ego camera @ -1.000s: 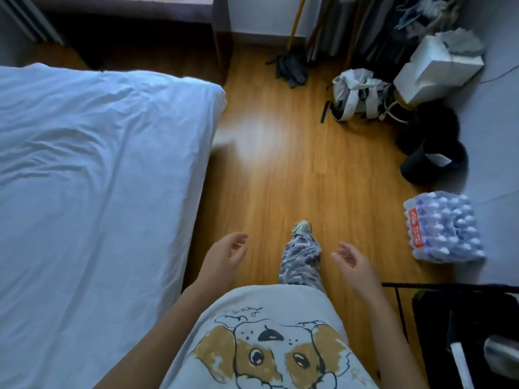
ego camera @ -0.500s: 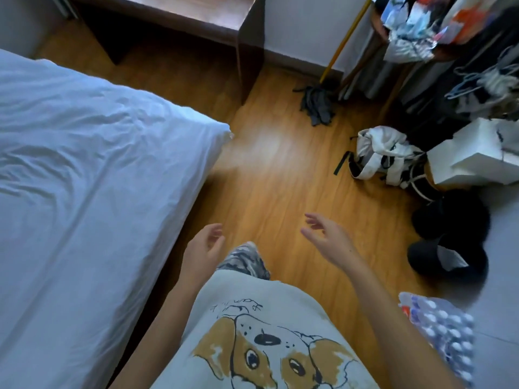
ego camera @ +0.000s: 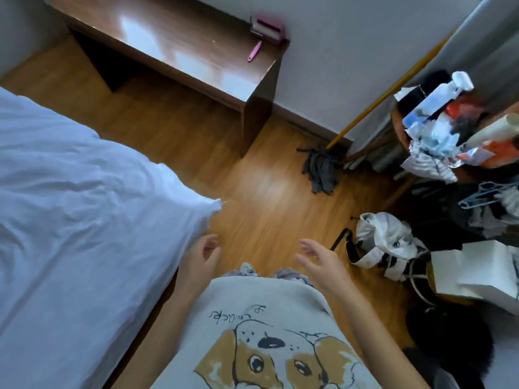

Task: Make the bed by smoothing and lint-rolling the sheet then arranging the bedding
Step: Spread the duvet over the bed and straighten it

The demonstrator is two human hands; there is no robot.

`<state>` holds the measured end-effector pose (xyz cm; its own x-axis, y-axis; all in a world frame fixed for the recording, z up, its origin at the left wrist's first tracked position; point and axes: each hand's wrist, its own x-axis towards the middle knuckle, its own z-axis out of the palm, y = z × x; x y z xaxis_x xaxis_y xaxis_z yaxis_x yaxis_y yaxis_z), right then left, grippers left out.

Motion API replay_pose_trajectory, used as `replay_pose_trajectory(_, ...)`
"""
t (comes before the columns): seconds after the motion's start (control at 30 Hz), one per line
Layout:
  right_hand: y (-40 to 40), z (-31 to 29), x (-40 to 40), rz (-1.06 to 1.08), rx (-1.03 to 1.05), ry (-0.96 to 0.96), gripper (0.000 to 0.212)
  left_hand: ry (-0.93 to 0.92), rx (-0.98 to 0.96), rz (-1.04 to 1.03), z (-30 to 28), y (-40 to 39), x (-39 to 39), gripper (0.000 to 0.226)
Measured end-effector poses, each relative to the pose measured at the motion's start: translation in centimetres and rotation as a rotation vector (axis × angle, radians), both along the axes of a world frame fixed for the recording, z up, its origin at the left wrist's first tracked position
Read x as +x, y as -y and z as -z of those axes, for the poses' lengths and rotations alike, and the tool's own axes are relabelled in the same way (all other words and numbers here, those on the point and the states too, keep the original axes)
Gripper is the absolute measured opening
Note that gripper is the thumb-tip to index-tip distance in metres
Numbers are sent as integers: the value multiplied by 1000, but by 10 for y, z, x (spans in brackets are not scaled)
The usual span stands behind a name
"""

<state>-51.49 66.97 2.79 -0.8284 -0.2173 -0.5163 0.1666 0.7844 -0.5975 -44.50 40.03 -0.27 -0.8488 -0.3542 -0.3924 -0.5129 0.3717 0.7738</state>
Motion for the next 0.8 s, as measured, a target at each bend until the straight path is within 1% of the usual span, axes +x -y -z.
replay_pose_trajectory(0.1,23,-3,-72,-41,-23,-15,46,-9,-38,16,-10,12,-68,28)
replay_pose_trajectory(0.2,53,1,-147,-90,-54,30,44,-2,-55,-48,-10,34,-128,25)
replay_pose_trajectory(0.3,87,17,-228,-215,-56,38,40,15,-39,-168,-1,59,-183,20)
replay_pose_trajectory(0.43,146,28,-351,-425,-40,17,39,73,-32,-350,17,91,-259,25)
replay_pose_trajectory(0.57,212,25,-463,-583,-53,41,41,104,1,-532,7,115,-330,27)
replay_pose_trajectory(0.7,293,13,-555,-746,-82,81,42,90,33,-717,-2,150,-385,27)
replay_pose_trajectory(0.8,356,7,-599,-862,-91,61,44,102,47,-846,-2,180,-409,26)
